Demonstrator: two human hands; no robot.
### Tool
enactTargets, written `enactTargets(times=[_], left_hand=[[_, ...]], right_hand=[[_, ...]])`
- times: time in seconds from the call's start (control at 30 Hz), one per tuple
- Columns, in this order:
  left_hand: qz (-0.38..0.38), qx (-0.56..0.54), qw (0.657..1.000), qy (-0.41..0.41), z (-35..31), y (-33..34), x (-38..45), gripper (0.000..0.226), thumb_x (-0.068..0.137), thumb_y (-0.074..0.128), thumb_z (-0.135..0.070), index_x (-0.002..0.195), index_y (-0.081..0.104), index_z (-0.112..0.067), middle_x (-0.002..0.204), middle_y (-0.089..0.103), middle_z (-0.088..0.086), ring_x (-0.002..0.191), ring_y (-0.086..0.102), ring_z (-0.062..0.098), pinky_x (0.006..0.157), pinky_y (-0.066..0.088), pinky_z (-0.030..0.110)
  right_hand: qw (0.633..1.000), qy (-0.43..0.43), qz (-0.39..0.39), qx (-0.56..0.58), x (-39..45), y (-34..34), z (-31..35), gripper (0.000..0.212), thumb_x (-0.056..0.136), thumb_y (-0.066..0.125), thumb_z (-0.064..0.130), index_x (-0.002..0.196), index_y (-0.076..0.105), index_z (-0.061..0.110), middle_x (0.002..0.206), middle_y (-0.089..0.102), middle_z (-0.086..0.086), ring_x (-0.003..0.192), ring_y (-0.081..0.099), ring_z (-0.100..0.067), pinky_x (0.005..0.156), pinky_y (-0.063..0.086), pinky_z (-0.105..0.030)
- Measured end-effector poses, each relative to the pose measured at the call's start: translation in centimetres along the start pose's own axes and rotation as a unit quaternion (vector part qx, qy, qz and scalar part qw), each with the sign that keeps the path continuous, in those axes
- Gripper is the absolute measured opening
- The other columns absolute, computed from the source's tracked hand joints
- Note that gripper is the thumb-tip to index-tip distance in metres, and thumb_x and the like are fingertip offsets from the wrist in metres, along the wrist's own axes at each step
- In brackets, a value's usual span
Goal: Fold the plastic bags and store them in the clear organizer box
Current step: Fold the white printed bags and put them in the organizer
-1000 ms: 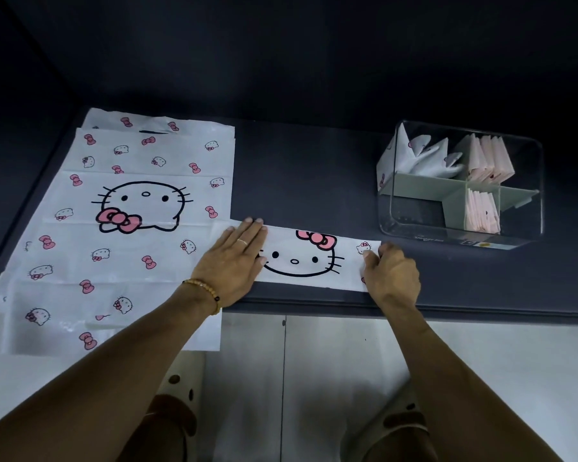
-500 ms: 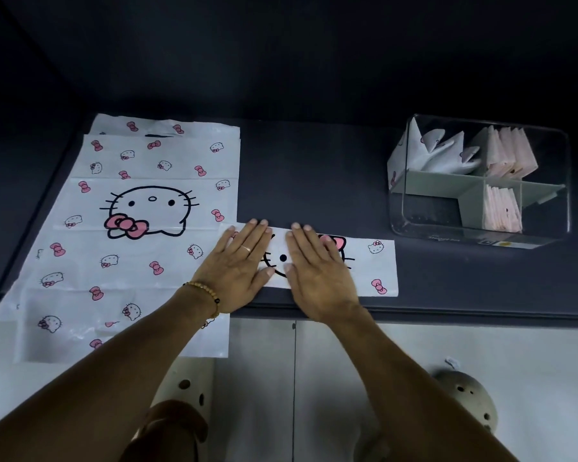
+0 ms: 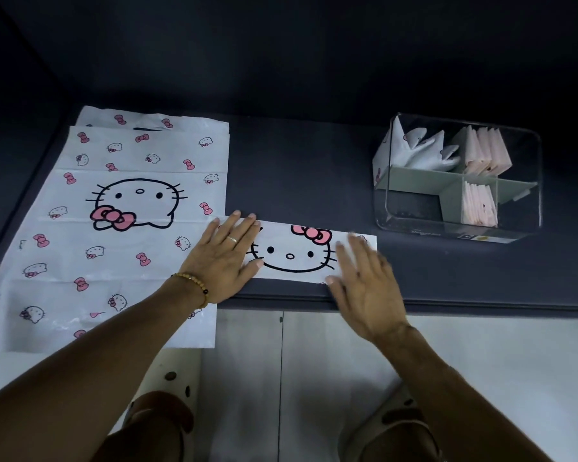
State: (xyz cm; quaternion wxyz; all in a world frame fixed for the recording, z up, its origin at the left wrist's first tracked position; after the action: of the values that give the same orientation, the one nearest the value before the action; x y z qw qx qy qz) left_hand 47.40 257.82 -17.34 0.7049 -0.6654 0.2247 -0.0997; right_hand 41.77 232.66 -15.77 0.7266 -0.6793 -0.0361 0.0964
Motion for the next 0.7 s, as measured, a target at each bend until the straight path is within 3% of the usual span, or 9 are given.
enactTargets(times=[0.1,0.2,0.3,0.4,0.5,0.7], left_hand=[[0.010,0.008,0.999,-0.035,-0.2,-0.2,-1.0,0.077,0.089,-0.001,-0.061,0.151,0.008,-0.016,0.159,0.012,0.004,0.146,0.006,0.025,0.117,0.009,0.049],[0.002,0.012,0.999,-0.037,-0.5,-0.8,-3.4,0.082,0.085,0.020,-0.071,0.148,0.025,-0.019,0.152,0.030,0.013,0.139,0.027,0.032,0.109,0.023,0.054],[0.001,0.021,1.000,-0.007,-0.5,-1.3,-5.2,0.076,0.079,0.030,-0.071,0.145,0.028,-0.034,0.143,0.042,0.018,0.127,0.041,0.034,0.101,0.032,0.052],[0.012,0.026,0.999,0.035,-0.4,-1.6,-5.7,0.074,0.078,0.042,-0.067,0.145,0.027,-0.038,0.145,0.039,0.019,0.127,0.039,0.035,0.103,0.033,0.049],[0.028,0.045,0.996,0.067,-0.3,-1.5,-6.0,0.076,0.078,0.054,-0.060,0.145,0.025,-0.038,0.151,0.031,0.016,0.132,0.032,0.036,0.105,0.032,0.048],[0.009,-0.007,0.999,0.051,-0.2,-2.6,-5.5,0.046,0.095,0.019,-0.054,0.139,0.032,-0.043,0.147,0.035,0.004,0.127,0.033,0.028,0.101,0.034,0.041]], right_hand=[[0.996,-0.086,0.022,0.005,0.2,0.3,2.4,0.049,0.098,0.040,0.030,0.145,0.037,0.018,0.152,0.034,-0.008,0.139,0.031,-0.026,0.109,0.030,-0.041],[0.994,-0.096,0.050,-0.027,1.9,0.3,2.0,0.062,0.092,0.043,0.013,0.151,0.023,0.018,0.159,0.018,-0.003,0.146,0.015,-0.021,0.117,0.015,-0.041],[0.993,-0.084,0.064,-0.054,3.9,-0.1,1.3,0.068,0.092,0.039,0.012,0.153,0.011,0.019,0.161,0.006,0.002,0.148,0.004,-0.018,0.120,0.002,-0.040],[0.995,-0.067,0.054,-0.058,4.9,-0.4,2.5,0.066,0.091,0.039,0.011,0.152,0.014,0.013,0.160,0.008,-0.003,0.148,0.003,-0.023,0.120,0.002,-0.041],[0.995,-0.098,0.019,0.008,3.7,-0.5,5.3,0.061,0.088,0.043,0.010,0.147,0.029,0.007,0.156,0.021,-0.011,0.145,0.016,-0.028,0.119,0.011,-0.040],[0.975,-0.150,-0.014,0.161,0.8,0.3,10.3,0.047,0.093,0.055,0.026,0.136,0.051,0.005,0.144,0.045,-0.013,0.137,0.036,-0.029,0.113,0.032,-0.042]])
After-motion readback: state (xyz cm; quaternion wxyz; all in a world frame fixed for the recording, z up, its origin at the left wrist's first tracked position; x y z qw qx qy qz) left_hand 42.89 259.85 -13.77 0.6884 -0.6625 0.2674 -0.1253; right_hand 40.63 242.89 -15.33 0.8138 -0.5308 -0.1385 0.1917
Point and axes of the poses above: each hand's wrist, its own x-axis towards the middle knuckle, its own y-axis out of the palm, z = x × y, the point moved 3 cm from there along x, towards the middle knuckle
